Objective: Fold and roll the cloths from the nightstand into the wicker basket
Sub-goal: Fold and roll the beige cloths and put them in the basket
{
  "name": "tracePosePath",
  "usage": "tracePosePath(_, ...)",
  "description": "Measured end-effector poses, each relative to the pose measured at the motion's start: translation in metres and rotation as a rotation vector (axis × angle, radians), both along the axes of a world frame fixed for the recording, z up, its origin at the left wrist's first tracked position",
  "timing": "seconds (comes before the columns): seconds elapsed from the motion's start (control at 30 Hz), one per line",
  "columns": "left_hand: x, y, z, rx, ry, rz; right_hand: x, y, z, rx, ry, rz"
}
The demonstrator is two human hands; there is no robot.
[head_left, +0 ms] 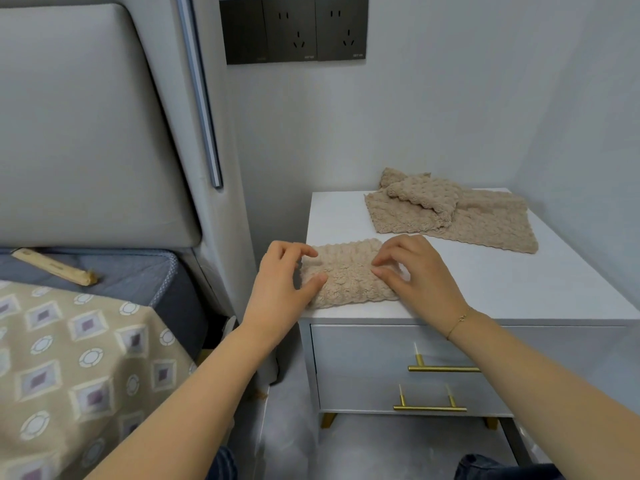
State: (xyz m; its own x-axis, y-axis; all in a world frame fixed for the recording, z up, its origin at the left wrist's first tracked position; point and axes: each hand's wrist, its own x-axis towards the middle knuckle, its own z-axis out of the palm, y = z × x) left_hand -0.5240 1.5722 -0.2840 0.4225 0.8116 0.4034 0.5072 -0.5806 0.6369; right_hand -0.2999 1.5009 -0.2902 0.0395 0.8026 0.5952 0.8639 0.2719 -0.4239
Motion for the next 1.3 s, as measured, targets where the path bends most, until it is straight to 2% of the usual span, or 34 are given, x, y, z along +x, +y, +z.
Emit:
tracePosePath(0.07,-0.001,0.001,0.001,0.080,0.031,-0.068,0.002,-0.001,-0.001,-0.023,-0.025,0.034)
tracePosePath(0.17,-0.004,0.002,0.001,0.183,0.077,-0.153,0.005,-0.008,0.002,-0.126,0.037,0.053)
tracePosePath(0.23,-0.007,0.004,0.000,0.166,0.110,-0.174,0.007,-0.013,0.003,-0.219,0.087,0.071)
tracePosePath(0.37,-0.015,0.003,-0.003,0.091,0.266,-0.226,0.007,-0.019,0.003,-0.344,-0.006,0.069)
tracePosePath(0.57,-0.024,-0.008,-0.010,0.167,0.341,-0.295,0.007,-0.034,0.003,-0.350,-0.046,0.088)
tracePosePath(0.7,-0.025,-0.018,-0.009,0.212,0.275,-0.294,0.004,-0.043,0.005,-0.357,0.003,0.082)
tracePosePath(0.77,-0.027,-0.021,-0.004,0.134,0.252,-0.284,0.005,-0.046,0.008,-0.390,0.084,0.058)
tracePosePath(0.9,-0.029,-0.022,0.003,-0.131,0.169,-0.229,0.003,-0.048,0.011,-0.427,0.392,0.021)
tracePosePath(0.97,-0.026,-0.019,0.004,-0.244,0.107,-0.196,-0.001,-0.044,0.013,-0.417,0.469,-0.009)
tracePosePath(1.1,-0.015,-0.008,0.007,-0.411,-0.024,-0.124,-0.009,-0.030,0.016,-0.408,0.545,-0.115)
tracePosePath(1.3,-0.001,0.013,0.008,-0.658,-0.115,-0.007,-0.018,-0.007,0.016,-0.418,0.581,-0.296)
